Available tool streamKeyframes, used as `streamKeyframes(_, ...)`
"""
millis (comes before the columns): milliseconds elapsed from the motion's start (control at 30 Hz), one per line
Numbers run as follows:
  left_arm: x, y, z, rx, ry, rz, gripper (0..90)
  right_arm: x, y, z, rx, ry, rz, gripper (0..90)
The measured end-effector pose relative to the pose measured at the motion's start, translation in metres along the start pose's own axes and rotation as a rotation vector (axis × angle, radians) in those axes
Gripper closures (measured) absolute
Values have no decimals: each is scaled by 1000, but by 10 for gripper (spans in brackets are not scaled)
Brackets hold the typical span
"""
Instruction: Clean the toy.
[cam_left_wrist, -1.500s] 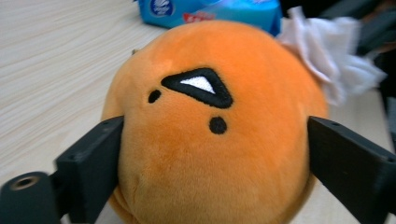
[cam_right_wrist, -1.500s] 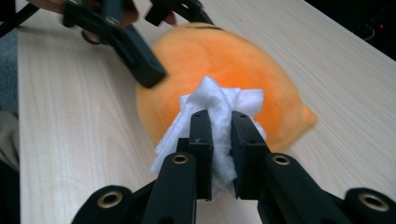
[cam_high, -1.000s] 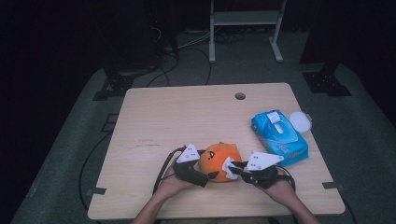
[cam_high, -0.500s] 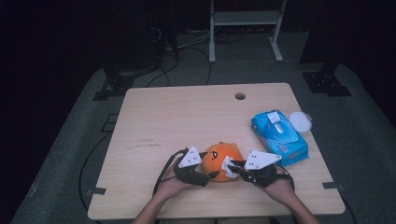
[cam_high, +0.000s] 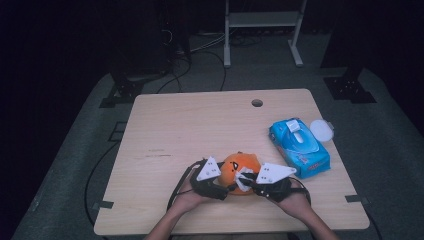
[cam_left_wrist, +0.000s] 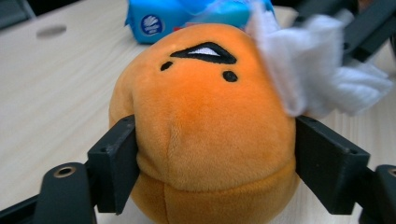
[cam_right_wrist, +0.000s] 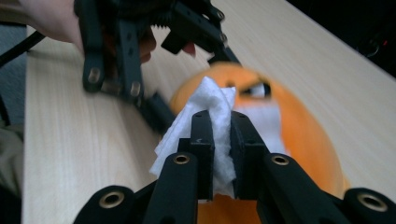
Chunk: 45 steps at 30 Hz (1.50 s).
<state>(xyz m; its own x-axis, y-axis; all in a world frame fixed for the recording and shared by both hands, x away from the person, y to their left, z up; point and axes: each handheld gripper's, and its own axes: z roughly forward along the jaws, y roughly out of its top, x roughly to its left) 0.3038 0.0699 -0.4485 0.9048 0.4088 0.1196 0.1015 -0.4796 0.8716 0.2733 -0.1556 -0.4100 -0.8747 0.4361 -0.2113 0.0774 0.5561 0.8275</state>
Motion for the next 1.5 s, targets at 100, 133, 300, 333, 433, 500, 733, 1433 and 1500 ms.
streamKeyframes(100,0,-2,-2,-2,-12,31,237,-7,0,-3,-17,-30,10,806)
streamKeyframes(133,1,-3,-2,-5,-16,27,237,-10,-2,-5,-17,-40,29,806)
streamKeyframes(300,3,-5,-2,-5,-26,10,203,-20,-17,-12,-1,-55,71,777)
streamKeyframes(333,2,-5,-2,-1,-27,12,198,-17,-18,-13,-4,-57,66,766)
streamKeyframes(433,1,-5,-2,8,-26,15,193,-7,-19,-10,14,-60,0,691)
streamKeyframes(500,2,-6,-2,13,-27,15,194,-2,-19,-8,24,-72,-44,666)
streamKeyframes(733,0,-6,0,21,-38,21,191,-6,-24,-3,21,-94,-5,564)
streamKeyframes(1433,16,-6,-6,1,-90,-145,131,-24,-38,-17,52,-28,137,784)
streamKeyframes(1500,17,-3,-5,4,-80,-159,83,-17,-33,-13,40,-3,130,786)
